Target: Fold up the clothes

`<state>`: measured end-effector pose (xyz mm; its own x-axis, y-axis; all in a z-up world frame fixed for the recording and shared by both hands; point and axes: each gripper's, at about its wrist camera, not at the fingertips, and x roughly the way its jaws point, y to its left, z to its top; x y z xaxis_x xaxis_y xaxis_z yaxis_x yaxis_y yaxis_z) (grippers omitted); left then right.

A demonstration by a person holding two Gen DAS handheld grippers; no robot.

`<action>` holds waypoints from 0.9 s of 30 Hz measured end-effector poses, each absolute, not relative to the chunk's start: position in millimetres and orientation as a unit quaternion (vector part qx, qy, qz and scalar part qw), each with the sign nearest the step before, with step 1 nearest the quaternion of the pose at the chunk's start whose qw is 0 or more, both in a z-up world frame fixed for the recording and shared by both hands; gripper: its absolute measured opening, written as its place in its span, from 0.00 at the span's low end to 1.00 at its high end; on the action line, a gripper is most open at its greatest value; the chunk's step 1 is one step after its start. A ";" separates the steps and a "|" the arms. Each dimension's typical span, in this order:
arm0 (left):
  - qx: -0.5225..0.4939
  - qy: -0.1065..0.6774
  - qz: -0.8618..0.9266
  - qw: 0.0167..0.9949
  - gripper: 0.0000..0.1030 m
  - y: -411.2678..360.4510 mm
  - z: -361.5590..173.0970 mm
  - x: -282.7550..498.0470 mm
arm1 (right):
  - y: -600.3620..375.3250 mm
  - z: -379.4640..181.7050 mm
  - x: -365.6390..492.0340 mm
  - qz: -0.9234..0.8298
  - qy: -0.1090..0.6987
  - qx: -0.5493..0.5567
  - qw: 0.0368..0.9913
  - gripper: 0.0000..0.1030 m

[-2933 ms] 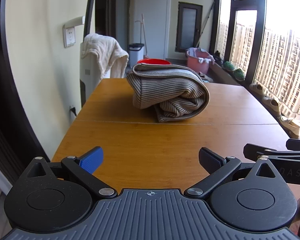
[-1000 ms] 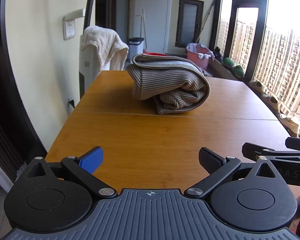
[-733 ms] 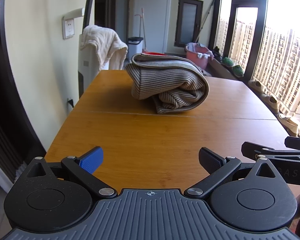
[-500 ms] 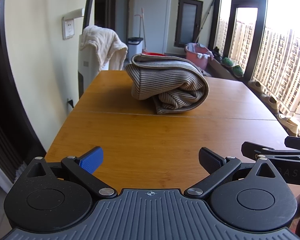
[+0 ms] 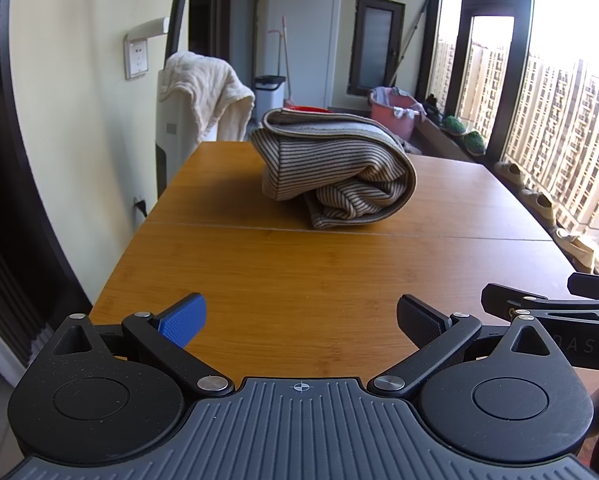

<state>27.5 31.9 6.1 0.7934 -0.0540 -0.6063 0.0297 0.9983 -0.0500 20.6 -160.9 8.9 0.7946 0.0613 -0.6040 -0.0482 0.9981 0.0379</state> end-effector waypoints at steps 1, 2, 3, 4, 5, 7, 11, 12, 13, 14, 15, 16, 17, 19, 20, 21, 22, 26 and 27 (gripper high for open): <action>-0.019 0.321 -0.022 0.947 1.00 32.1 6.2 27.5 | -160.8 8.9 20.5 0.029 0.319 0.010 0.947 1.00; -0.019 0.321 -0.022 0.947 1.00 32.1 6.1 27.5 | -160.5 8.9 20.5 0.029 0.319 0.010 0.947 1.00; -0.019 0.321 -0.023 0.947 1.00 32.1 6.0 27.5 | -160.2 8.8 20.6 0.029 0.319 0.010 0.947 1.00; -0.020 0.321 -0.023 0.947 1.00 32.2 5.9 27.4 | -160.0 8.8 20.8 0.029 0.319 0.010 0.947 1.00; -0.020 0.321 -0.024 0.946 1.00 32.2 5.8 27.4 | -159.8 8.7 20.9 0.029 0.320 0.010 0.947 1.00; -0.020 0.321 -0.024 0.946 1.00 32.2 5.8 27.3 | -159.7 8.5 21.1 0.029 0.320 0.010 0.947 1.00; -0.020 0.321 -0.024 0.947 1.00 32.4 5.5 27.1 | -159.9 8.4 21.3 0.030 0.320 0.011 0.947 1.00; -0.020 0.321 -0.024 0.947 1.00 32.4 5.5 27.0 | -159.8 8.4 21.5 0.030 0.320 0.011 0.947 1.00; -0.020 0.320 -0.024 0.947 1.00 32.5 5.5 26.8 | -159.6 8.4 21.4 0.030 0.320 0.011 0.947 1.00; -0.020 0.320 -0.025 0.947 1.00 32.5 5.5 26.7 | -159.4 8.3 21.3 0.030 0.320 0.011 0.947 1.00; -0.020 0.320 -0.025 0.947 1.00 32.6 5.6 26.7 | -159.3 8.2 21.3 0.030 0.320 0.011 0.947 1.00; -0.020 0.319 -0.026 0.947 1.00 32.6 5.6 26.6 | -159.2 8.2 21.5 0.030 0.320 0.011 0.947 1.00; -0.020 0.319 -0.026 0.947 1.00 32.5 5.5 26.3 | -159.3 8.1 21.4 0.030 0.321 0.011 0.947 1.00; -0.019 0.317 -0.028 0.948 1.00 31.9 5.5 25.5 | -159.8 8.0 21.3 0.030 0.321 0.012 0.947 1.00; -0.019 0.316 -0.028 0.948 1.00 31.8 5.5 25.4 | -160.0 8.0 21.4 0.030 0.321 0.012 0.947 1.00; -0.019 0.316 -0.028 0.948 1.00 31.8 5.4 25.4 | -160.3 7.8 21.4 0.030 0.321 0.012 0.947 1.00; -0.019 0.315 -0.029 0.948 1.00 31.9 5.3 25.4 | -160.5 7.6 21.3 0.031 0.321 0.012 0.946 1.00; -0.019 0.314 -0.030 0.949 1.00 31.9 5.0 25.3 | -160.6 7.0 21.5 0.032 0.323 0.013 0.946 1.00; -0.018 0.313 -0.030 0.949 1.00 31.8 4.7 25.0 | -160.6 6.7 21.8 0.032 0.323 0.014 0.946 1.00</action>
